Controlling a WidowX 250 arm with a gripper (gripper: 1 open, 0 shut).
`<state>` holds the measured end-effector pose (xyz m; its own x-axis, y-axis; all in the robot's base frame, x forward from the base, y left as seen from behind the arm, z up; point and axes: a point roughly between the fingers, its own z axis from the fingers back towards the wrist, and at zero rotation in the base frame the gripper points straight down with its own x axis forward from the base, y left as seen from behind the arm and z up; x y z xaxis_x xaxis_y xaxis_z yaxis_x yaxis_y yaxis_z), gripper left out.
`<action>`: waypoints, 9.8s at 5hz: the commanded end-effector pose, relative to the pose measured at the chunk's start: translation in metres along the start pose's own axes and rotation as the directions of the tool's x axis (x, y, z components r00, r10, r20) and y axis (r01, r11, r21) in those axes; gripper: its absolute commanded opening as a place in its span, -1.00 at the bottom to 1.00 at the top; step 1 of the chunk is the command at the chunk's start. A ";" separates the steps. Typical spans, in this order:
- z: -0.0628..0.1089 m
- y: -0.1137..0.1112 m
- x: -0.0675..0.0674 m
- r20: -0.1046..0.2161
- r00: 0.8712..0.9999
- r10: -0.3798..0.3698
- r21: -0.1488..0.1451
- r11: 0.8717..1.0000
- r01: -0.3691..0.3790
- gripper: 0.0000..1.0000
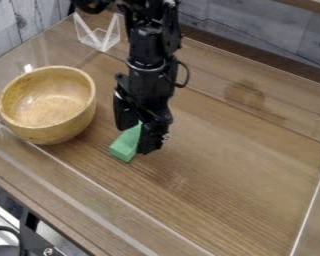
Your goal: Put green stick into wooden bowl
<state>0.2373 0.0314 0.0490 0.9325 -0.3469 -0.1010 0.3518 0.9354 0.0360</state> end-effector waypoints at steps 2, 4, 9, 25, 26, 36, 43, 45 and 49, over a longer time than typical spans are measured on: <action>0.007 0.012 0.006 0.090 0.996 0.019 0.072 0.997 -0.025 1.00; 0.000 0.017 0.008 0.120 0.992 0.027 0.102 0.994 -0.039 1.00; -0.015 0.025 0.012 0.153 0.986 0.066 0.103 0.991 -0.082 1.00; -0.028 0.017 0.001 0.072 0.974 0.214 -0.077 0.975 -0.208 -1.00; -0.028 0.016 0.000 0.064 0.973 0.222 -0.088 0.972 -0.216 -1.00; -0.006 0.015 -0.005 0.039 0.952 0.304 -0.170 0.941 -0.294 -1.00; 0.050 0.027 -0.001 0.134 0.923 0.361 -0.216 0.920 -0.328 -1.00; 0.076 0.081 -0.013 0.210 0.891 0.403 -0.170 0.912 -0.373 -1.00; 0.052 0.113 -0.041 0.184 0.924 0.335 -0.138 0.940 -0.313 -1.00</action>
<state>0.2386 0.1453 0.0905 0.9988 -0.0129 0.0463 0.0182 0.9932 -0.1146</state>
